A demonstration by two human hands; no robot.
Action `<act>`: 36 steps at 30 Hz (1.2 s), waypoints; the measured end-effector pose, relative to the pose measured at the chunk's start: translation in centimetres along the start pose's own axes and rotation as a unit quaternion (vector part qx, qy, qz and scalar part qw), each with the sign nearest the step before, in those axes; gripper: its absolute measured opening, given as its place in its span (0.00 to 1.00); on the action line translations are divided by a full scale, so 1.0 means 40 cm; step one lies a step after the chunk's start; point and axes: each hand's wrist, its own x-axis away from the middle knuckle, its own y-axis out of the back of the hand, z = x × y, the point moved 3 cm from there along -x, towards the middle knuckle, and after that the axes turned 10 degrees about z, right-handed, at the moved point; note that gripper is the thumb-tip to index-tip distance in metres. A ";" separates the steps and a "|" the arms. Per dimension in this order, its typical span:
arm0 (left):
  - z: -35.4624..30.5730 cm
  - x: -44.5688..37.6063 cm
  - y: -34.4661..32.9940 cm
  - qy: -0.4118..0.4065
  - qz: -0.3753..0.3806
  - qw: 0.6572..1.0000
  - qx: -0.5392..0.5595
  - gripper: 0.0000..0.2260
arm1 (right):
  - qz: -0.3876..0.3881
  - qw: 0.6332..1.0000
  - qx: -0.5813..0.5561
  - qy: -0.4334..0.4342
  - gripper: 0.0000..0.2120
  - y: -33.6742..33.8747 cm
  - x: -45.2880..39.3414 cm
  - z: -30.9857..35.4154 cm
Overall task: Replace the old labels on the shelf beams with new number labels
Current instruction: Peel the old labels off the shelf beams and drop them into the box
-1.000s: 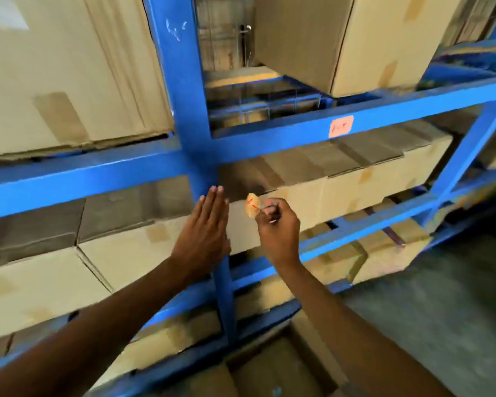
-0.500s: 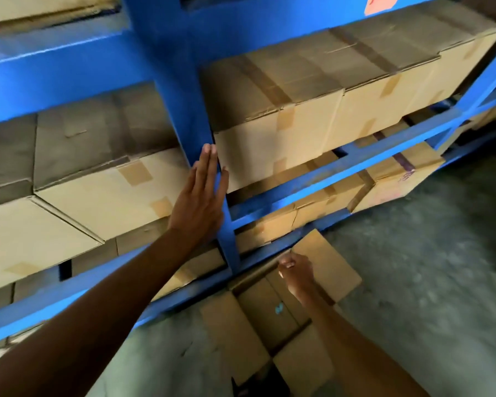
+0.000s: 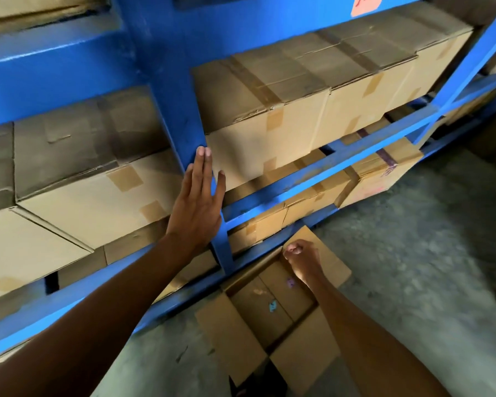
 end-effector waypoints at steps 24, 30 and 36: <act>0.065 -0.235 0.448 0.044 -0.131 0.990 0.019 0.43 | -0.297 0.888 -0.017 0.350 0.13 0.561 0.039 0.857; 0.047 -0.241 0.456 0.068 -0.105 0.992 -0.010 0.47 | -0.274 0.911 0.013 0.309 0.19 0.531 -0.036 0.869; 0.041 -0.241 0.457 0.094 -0.077 0.992 -0.022 0.47 | -0.274 0.908 -0.023 0.317 0.21 0.494 -0.057 0.867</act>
